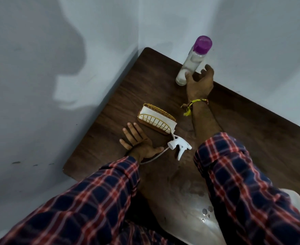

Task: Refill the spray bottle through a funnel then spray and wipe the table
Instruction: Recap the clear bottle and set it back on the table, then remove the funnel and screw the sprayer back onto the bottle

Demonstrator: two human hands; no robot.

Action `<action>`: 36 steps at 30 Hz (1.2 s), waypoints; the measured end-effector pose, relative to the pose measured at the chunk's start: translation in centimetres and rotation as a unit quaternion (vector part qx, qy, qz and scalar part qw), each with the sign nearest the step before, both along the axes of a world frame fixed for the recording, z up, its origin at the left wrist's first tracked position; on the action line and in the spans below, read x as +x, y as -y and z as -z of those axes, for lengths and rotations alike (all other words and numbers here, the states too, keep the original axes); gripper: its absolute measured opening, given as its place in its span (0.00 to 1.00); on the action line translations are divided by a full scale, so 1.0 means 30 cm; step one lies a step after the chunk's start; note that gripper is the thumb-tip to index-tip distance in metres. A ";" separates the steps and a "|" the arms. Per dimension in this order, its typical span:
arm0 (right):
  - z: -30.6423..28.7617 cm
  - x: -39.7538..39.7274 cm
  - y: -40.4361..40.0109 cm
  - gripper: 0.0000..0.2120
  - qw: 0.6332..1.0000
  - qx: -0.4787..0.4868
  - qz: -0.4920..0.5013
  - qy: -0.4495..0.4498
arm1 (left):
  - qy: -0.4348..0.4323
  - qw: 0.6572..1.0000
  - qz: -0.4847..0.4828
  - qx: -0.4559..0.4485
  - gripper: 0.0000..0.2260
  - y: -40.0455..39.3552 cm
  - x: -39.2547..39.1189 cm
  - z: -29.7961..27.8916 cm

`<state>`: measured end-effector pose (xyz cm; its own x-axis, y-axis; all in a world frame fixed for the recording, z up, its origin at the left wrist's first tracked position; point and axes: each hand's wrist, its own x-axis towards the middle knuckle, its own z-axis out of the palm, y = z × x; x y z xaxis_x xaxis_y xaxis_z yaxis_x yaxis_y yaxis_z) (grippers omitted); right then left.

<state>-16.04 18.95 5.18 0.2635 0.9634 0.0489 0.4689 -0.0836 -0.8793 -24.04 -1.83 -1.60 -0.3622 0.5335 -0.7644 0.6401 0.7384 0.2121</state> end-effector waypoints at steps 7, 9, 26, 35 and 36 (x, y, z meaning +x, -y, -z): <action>-0.036 0.147 0.401 0.16 0.999 -0.021 0.040 -0.015 | 0.003 1.000 -0.002 -0.004 0.72 -0.003 0.003 -0.026; -0.017 0.199 0.514 0.14 0.998 -0.047 0.050 0.008 | 0.013 1.000 0.009 -0.014 0.70 -0.004 -0.003 -0.044; 0.058 0.115 0.624 0.24 0.931 -0.314 -0.066 0.176 | 0.052 0.993 -0.007 0.105 0.28 0.099 -0.135 -0.176; 0.080 0.142 0.628 0.27 0.934 -0.341 -0.008 0.103 | 0.070 0.988 -0.011 0.134 0.21 0.081 -0.156 -0.211; 0.070 0.150 0.637 0.27 0.938 -0.330 0.004 0.107 | 0.071 0.989 -0.007 0.132 0.21 0.088 -0.148 -0.208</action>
<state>-11.54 -0.16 3.09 0.3238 0.7999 -0.5052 0.6259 -0.5816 -0.5197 -28.48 -4.46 4.63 -0.2692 0.7167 -0.6434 0.5799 0.6540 0.4859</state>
